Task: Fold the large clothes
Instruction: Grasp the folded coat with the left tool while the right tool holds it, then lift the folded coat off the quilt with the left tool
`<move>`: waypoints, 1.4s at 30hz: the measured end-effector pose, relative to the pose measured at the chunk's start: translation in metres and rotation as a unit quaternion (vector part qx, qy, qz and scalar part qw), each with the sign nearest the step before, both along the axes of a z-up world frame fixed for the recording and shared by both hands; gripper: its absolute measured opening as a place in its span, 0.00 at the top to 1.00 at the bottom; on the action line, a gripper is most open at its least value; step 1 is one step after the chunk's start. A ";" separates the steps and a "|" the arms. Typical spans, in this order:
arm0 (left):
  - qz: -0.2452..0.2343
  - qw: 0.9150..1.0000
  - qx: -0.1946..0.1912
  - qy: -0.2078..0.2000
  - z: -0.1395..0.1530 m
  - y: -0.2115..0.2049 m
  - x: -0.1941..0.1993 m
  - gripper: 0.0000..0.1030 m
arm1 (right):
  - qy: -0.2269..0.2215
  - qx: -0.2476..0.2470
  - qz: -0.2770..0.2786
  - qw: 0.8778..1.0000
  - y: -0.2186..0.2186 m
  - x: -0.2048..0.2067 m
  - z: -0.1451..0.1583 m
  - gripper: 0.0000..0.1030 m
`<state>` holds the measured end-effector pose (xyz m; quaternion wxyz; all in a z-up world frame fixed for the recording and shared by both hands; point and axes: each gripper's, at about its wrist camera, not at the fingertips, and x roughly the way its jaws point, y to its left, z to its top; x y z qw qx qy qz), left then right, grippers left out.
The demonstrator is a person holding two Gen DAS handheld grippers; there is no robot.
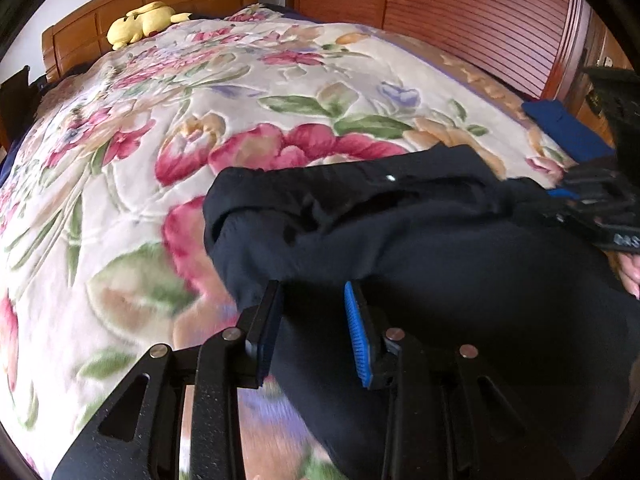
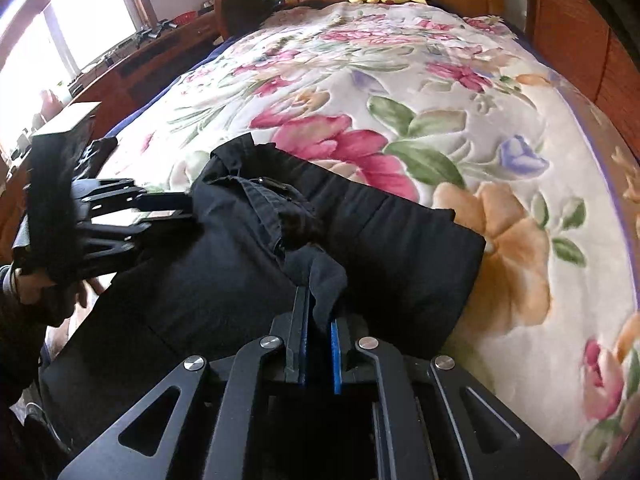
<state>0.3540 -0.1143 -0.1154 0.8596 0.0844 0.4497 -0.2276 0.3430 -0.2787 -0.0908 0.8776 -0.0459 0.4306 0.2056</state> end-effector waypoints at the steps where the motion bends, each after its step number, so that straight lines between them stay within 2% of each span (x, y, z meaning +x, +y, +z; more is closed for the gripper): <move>1: 0.002 1.000 0.002 -0.005 -0.001 -0.001 0.004 0.68 | -0.001 0.002 0.000 1.000 -0.001 -0.001 0.000 0.92; 4: -0.001 1.000 0.003 -0.009 -0.006 -0.002 0.017 0.66 | -0.005 -0.002 0.003 1.000 -0.004 -0.009 0.003 0.92; 9: 0.002 1.000 0.001 -0.013 -0.012 -0.003 0.030 0.54 | -0.002 0.007 0.000 1.000 -0.008 -0.016 0.006 0.92; 14: -0.006 0.999 0.010 -0.031 -0.009 -0.005 0.025 0.53 | -0.007 0.006 0.001 1.000 -0.008 -0.020 0.005 0.92; 21: 0.008 1.000 -0.017 -0.004 -0.001 0.008 0.025 0.53 | -0.041 -0.009 -0.051 0.998 -0.015 -0.023 0.018 0.96; 24: -0.001 0.999 -0.034 0.037 -0.003 0.009 0.031 0.53 | -0.035 -0.001 -0.062 0.997 -0.022 -0.021 0.015 0.96; 29: -0.002 1.000 -0.014 0.024 -0.009 0.000 0.032 0.50 | -0.030 -0.013 -0.058 0.998 -0.016 -0.025 0.010 0.95; 31: 0.001 0.999 -0.023 0.029 -0.012 0.000 0.039 0.47 | -0.030 -0.013 -0.058 0.998 -0.016 -0.027 0.011 0.95; 32: 0.005 0.999 -0.028 0.033 -0.014 0.001 0.044 0.40 | -0.031 -0.013 -0.058 0.998 -0.017 -0.028 0.012 0.95; 33: 0.012 0.999 -0.019 0.031 -0.016 0.001 0.048 0.19 | -0.032 -0.013 -0.057 0.998 -0.017 -0.029 0.013 0.95; 35: 0.034 0.999 0.006 0.033 -0.024 0.003 0.060 0.00 | -0.033 -0.016 -0.055 0.998 -0.017 -0.030 0.013 0.95; 38: 0.040 0.993 -0.059 0.099 -0.039 0.015 0.077 0.00 | -0.034 -0.017 -0.053 0.998 -0.019 -0.032 0.011 0.95; 39: 0.039 0.992 -0.067 0.100 -0.040 0.017 0.080 0.00 | -0.033 -0.013 -0.050 0.998 -0.020 -0.032 0.010 0.95; 42: 0.032 0.994 -0.056 0.085 -0.041 0.013 0.080 0.00 | -0.031 -0.008 -0.047 0.998 -0.022 -0.033 0.006 0.95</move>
